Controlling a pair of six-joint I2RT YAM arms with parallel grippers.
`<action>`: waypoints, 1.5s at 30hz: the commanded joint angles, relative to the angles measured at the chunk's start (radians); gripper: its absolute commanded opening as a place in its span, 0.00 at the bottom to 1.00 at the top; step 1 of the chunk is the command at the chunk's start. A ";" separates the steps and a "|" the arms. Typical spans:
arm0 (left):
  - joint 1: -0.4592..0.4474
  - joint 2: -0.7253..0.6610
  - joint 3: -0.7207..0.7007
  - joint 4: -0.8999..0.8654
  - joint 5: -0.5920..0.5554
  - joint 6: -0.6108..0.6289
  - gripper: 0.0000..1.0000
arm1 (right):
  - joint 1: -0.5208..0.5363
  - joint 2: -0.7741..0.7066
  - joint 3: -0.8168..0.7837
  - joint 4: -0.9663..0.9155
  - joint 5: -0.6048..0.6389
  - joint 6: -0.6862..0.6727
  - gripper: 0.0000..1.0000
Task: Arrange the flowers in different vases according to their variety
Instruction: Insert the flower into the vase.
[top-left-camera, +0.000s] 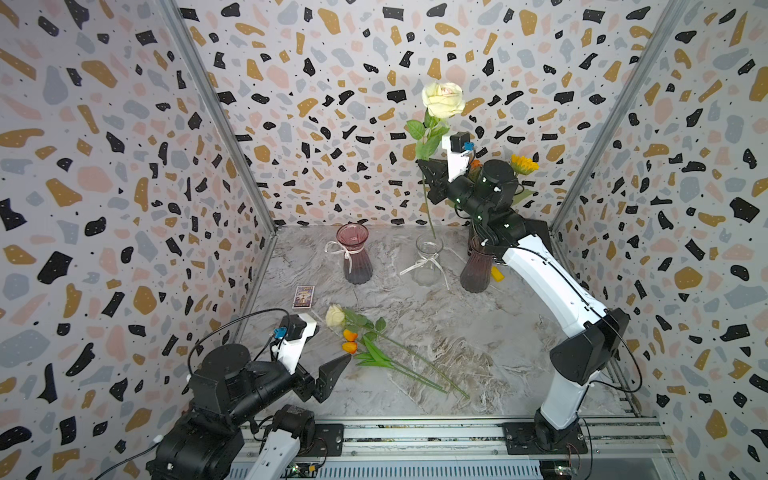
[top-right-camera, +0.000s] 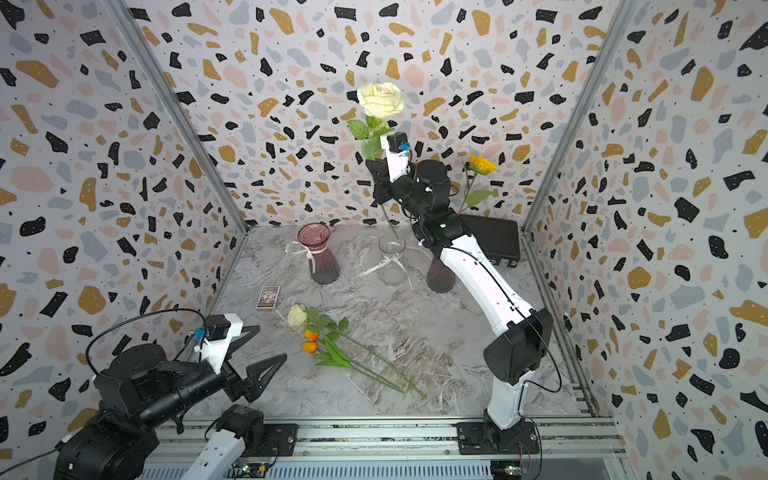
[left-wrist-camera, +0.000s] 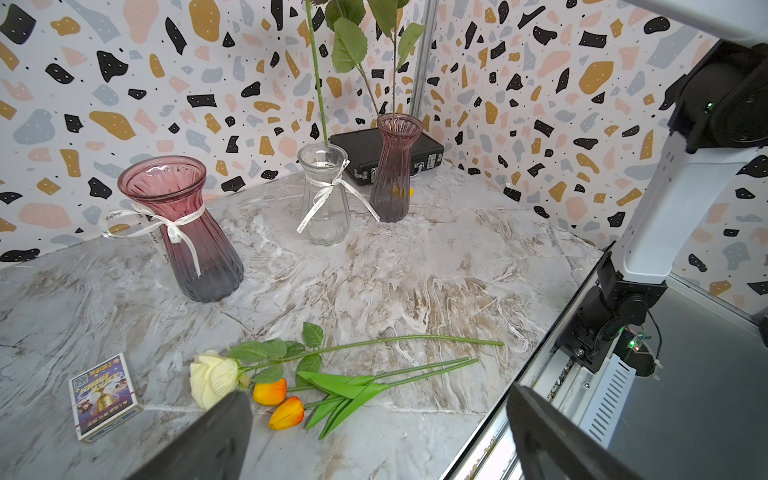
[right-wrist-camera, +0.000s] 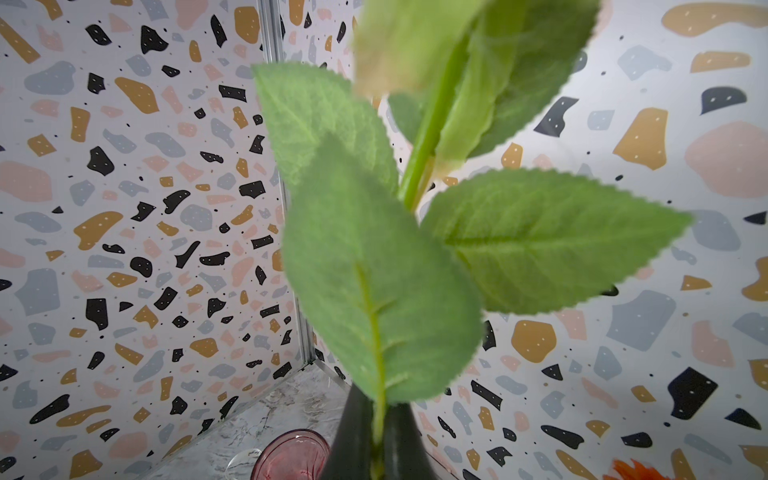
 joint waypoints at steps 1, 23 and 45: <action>-0.004 -0.003 -0.007 0.034 -0.003 0.022 0.99 | -0.009 0.000 0.045 0.059 -0.044 0.042 0.00; -0.004 -0.004 -0.017 0.028 -0.002 0.027 0.99 | -0.012 0.003 -0.296 0.054 0.089 0.009 0.00; -0.004 0.003 -0.021 0.031 0.002 0.024 1.00 | -0.013 0.090 -0.224 -0.092 0.160 -0.027 0.48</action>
